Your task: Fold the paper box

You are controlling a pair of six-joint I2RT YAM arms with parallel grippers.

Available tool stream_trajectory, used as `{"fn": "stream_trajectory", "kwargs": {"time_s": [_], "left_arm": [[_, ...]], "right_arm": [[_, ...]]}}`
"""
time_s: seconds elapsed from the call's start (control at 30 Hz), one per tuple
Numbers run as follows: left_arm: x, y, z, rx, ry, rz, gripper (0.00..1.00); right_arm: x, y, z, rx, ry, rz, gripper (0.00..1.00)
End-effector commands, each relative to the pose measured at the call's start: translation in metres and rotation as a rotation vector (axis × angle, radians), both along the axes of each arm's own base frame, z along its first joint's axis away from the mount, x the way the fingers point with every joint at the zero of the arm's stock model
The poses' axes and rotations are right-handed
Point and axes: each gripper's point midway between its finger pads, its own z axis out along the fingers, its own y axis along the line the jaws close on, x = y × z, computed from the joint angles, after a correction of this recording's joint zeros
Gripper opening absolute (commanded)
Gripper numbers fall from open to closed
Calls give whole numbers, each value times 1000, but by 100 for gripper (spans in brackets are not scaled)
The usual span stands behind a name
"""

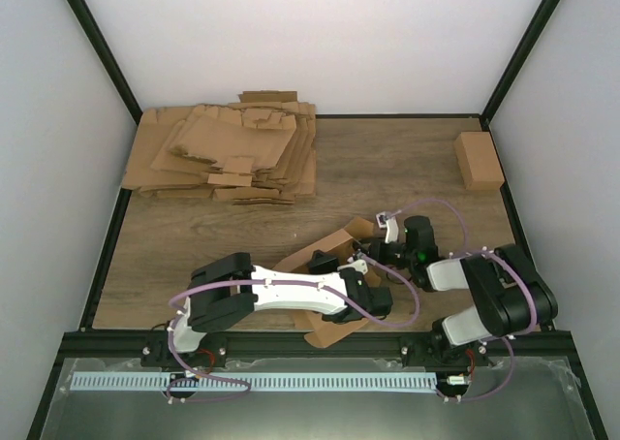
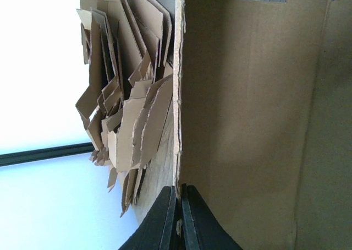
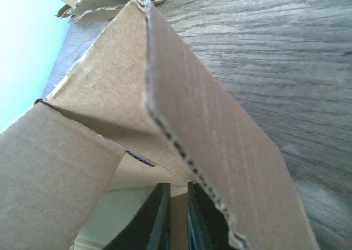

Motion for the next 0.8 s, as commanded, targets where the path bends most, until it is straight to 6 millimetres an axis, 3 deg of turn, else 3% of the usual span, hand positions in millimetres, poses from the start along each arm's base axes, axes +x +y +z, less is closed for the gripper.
{"fn": "stream_trajectory", "kwargs": {"time_s": [0.0,0.2,0.37,0.53,0.77], "left_arm": [[1,-10,6,-32,-5,-17,4],[1,-10,3,-23,-3,-15,4],[3,-9,3,-23,-7,-13,4],[4,-8,6,-32,-6,-10,4],[5,-7,8,-40,-3,-6,4]], "right_arm": [[4,2,15,1,-31,2,13],[5,-9,41,-20,-55,-73,23],[-1,-24,57,-56,-64,-150,40],[-19,-37,46,-65,28,-217,48],[-55,-29,38,27,244,-184,54]]}}
